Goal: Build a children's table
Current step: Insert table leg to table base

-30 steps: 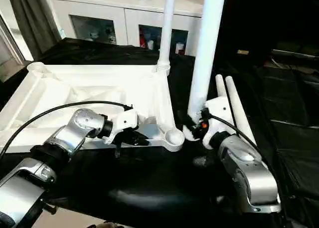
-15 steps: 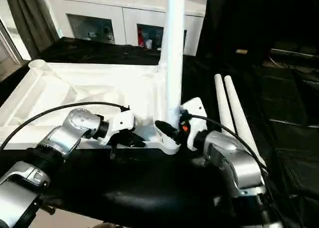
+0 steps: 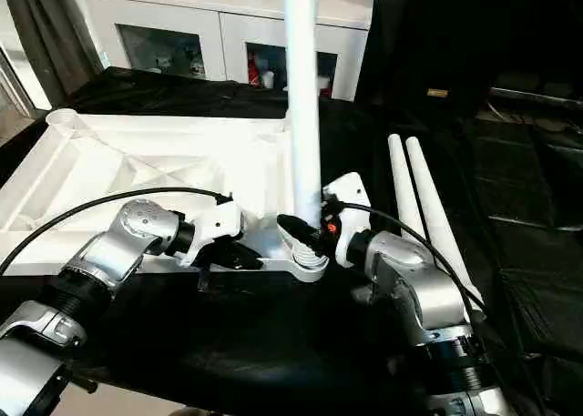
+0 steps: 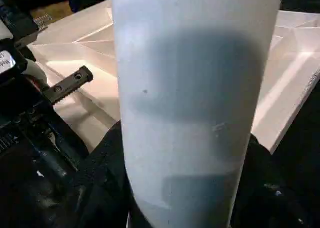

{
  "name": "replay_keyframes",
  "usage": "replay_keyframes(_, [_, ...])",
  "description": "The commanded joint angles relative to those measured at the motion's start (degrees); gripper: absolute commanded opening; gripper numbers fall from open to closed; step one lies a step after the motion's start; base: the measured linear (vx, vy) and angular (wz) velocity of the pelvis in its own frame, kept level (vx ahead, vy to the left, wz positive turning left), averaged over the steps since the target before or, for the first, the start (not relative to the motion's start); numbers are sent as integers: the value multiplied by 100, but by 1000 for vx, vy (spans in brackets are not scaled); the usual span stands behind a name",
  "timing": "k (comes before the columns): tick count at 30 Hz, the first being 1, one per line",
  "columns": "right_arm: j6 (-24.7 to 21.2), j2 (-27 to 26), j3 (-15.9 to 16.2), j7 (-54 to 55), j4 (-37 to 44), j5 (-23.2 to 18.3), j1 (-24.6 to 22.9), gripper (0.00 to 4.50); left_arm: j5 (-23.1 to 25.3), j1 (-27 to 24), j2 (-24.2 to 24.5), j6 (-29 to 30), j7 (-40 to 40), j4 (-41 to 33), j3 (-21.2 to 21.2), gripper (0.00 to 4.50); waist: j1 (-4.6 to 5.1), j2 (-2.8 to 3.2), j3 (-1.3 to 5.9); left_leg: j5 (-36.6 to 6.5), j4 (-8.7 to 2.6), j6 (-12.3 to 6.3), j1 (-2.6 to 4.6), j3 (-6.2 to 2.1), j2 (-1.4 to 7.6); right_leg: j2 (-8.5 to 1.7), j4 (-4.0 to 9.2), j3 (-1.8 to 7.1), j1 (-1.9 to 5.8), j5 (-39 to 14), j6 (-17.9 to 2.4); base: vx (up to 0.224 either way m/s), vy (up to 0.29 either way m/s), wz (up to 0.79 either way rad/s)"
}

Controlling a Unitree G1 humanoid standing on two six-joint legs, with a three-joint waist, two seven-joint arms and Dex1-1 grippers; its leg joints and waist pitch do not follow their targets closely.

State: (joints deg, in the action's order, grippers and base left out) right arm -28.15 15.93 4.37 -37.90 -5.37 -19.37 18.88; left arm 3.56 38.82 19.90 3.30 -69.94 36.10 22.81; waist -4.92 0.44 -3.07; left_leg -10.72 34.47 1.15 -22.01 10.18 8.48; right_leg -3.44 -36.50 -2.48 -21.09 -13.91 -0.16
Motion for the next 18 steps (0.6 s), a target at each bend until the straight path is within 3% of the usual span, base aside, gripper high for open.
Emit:
replay_keyframes(1, [90,-36,-154,-37,-208,-127,-141,193,42,-121,113,102,-69,-13,50,0,-49,-12,352,-742,-426,-231,130,-202,530,-662,401,301,198,259,-1608,0,0,0])
replay_keyframes(3, [90,-36,-154,-37,-208,-127,-141,193,42,-121,113,102,-69,-13,50,0,-45,-26,351,-747,-430,-228,119,-203,527,-657,397,300,205,277,-1619,0,0,0])
replay_keyframes(5, [266,-73,-238,-103,-319,-191,-291,193,54,-121,124,122,-73,-34,45,0,-46,25,349,-768,-430,-213,124,-207,524,-654,400,295,196,270,-1637,0,0,0])
replay_keyframes(6, [266,-73,-238,-103,-319,-191,-291,193,54,-121,124,122,-73,-34,45,0,-45,14,351,-817,-433,-205,125,-200,527,-659,411,297,200,245,-1639,0,0,0])
replay_keyframes(12, [920,-231,-576,-238,-602,-335,-692,193,113,-69,141,81,-47,6,37,0,-69,43,357,-867,-441,-221,129,-212,539,-662,397,290,202,498,-1691,0,0,0])
replay_keyframes(15, [1089,-295,-655,-227,-702,-366,-760,193,113,-65,147,86,-46,3,37,0,-63,55,346,-982,-457,-195,130,-219,540,-656,409,286,202,407,-1726,0,0,0])
replay_keyframes(18, [1628,-439,-787,-150,-1106,-342,-892,193,130,-38,157,75,-39,33,35,0,-58,85,331,-1175,-476,-118,135,-225,547,-667,427,293,191,222,-1726,0,0,0])
